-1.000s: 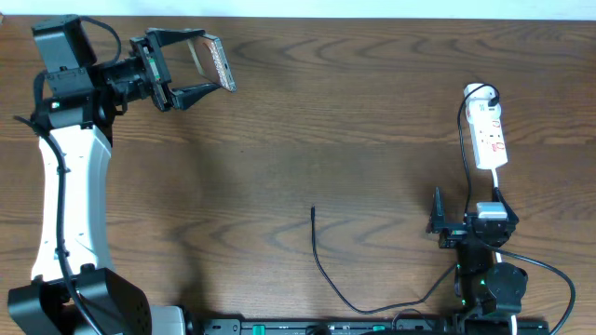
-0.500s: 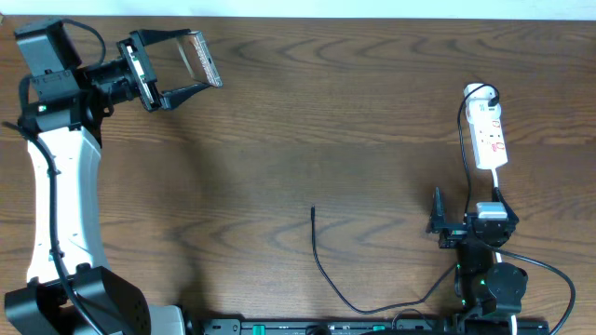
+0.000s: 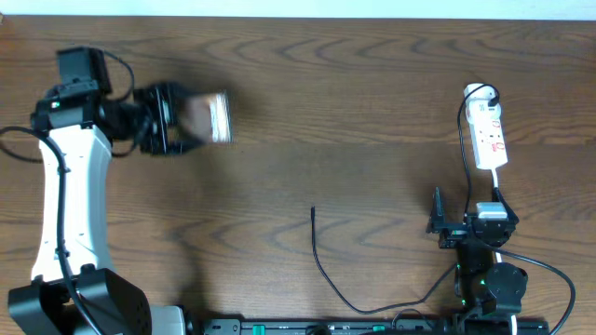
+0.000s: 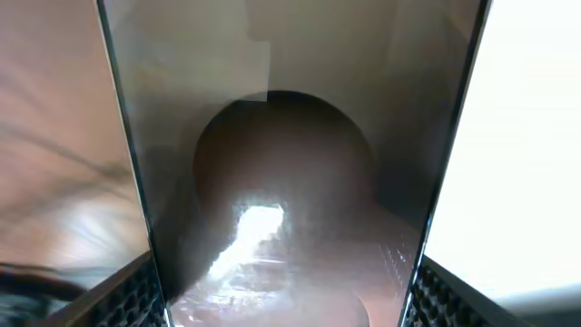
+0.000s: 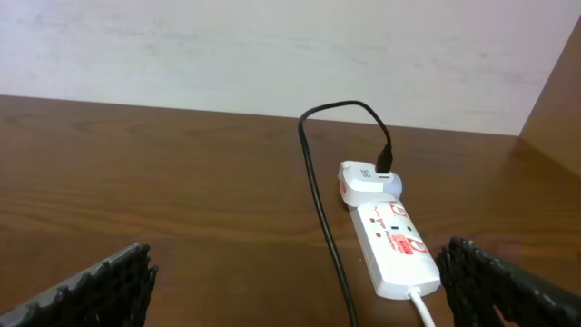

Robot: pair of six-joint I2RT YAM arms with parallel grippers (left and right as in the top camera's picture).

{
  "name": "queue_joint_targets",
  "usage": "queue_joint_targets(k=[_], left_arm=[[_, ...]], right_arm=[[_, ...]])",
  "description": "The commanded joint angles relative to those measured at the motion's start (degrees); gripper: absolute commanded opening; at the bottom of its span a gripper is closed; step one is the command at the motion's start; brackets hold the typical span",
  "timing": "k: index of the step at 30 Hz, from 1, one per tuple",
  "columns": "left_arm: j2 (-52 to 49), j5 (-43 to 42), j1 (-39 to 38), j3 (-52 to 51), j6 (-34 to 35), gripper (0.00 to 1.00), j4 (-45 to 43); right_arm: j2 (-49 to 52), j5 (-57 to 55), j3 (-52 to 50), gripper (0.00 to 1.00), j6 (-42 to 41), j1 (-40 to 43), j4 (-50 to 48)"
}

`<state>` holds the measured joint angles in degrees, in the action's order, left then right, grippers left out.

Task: Plug charger to phone and switch on socket
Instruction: 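Lift the phone with the left gripper and rotate it upright, then move the right gripper toward the phone held by the left gripper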

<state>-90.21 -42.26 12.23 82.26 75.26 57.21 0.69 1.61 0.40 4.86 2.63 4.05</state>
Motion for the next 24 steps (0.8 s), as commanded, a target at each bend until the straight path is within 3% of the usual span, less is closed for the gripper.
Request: queue_joint_targets(k=[1,7,24], left_arm=[[1.4,21.3,-1.0,0.8,-7.2,0.07,5.5],[1.4,35.7,-3.3,-0.9,-7.3,0.07,11.1],[1.4,39.9,-7.5,-2.6,-7.1,0.07,12.4]], right_arm=[[-0.4,-0.1,-0.1,0.99,0.6,-0.2,0.2],[-0.4,-0.1,-0.1,0.99,0.6,-0.2,0.2],[-0.4,0.5,-0.1,0.99,-1.1,-0.2,-0.3]])
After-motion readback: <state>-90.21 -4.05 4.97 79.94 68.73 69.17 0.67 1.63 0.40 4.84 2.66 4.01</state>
